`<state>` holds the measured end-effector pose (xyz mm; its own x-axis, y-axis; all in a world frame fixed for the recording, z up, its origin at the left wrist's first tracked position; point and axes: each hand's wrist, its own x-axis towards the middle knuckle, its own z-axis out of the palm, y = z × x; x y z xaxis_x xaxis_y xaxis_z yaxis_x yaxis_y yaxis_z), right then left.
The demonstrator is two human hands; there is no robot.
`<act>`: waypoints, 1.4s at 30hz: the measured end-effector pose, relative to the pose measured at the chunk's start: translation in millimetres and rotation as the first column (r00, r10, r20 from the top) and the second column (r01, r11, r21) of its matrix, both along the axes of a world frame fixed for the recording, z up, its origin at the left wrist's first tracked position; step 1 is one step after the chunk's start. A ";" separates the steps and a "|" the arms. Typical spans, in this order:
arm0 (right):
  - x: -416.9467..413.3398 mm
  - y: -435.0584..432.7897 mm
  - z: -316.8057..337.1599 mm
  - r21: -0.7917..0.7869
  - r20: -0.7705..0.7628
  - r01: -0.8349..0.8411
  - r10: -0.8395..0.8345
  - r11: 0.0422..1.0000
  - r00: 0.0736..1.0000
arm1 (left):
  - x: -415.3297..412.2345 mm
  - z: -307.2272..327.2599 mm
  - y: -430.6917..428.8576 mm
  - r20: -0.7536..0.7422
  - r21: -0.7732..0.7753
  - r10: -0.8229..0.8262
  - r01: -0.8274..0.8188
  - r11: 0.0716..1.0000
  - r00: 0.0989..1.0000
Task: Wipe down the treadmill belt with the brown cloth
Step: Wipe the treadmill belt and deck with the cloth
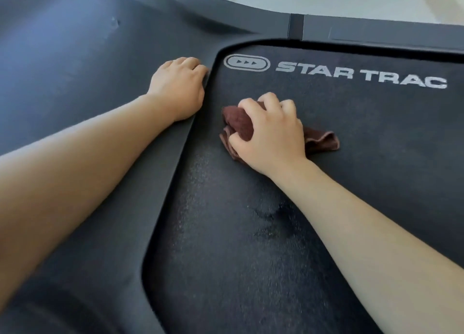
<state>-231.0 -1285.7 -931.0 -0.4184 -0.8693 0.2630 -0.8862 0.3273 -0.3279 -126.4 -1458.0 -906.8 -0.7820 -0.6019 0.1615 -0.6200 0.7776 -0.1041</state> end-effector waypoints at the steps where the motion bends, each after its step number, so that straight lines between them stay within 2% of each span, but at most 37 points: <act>1: 5.3 13.7 -0.4 -0.011 -0.003 -0.016 0.016 1.000 1.000 | 6.7 2.6 4.4 0.016 0.006 -0.011 0.010 1.000 1.000; 8: 33.1 68.2 -6.1 -0.084 0.010 -0.038 0.039 0.996 0.999 | 91.4 15.2 52.1 0.084 0.005 -0.097 0.097 0.995 0.992; 12: 38.6 40.6 -2.2 -0.059 0.055 0.029 -0.026 0.998 0.998 | 106.0 16.3 61.8 0.075 0.006 -0.071 0.071 0.997 0.995; 20: 58.3 -27.8 -1.9 -0.020 0.002 0.082 -0.082 0.996 0.997 | 102.2 9.0 59.0 0.042 -0.042 -0.042 0.044 0.998 0.998; 30: 84.8 42.2 1.9 -0.019 -0.015 -0.134 0.133 0.991 0.991 | 100.5 9.4 60.2 0.051 -0.037 -0.026 0.028 0.999 0.998; 35: 90.3 95.3 -0.1 -0.088 -0.034 -0.231 0.229 0.969 0.973 | 100.3 9.2 60.6 0.049 -0.038 -0.030 0.032 0.999 0.998; 39: 90.6 81.8 5.3 -0.043 0.048 -0.145 0.147 0.989 0.988 | 100.7 7.8 60.2 0.046 -0.050 -0.037 0.039 0.998 0.998; 42: 100.2 57.0 7.2 0.026 0.032 -0.038 0.037 0.999 0.999 | 99.7 7.8 59.8 0.042 -0.054 -0.040 0.042 0.998 0.998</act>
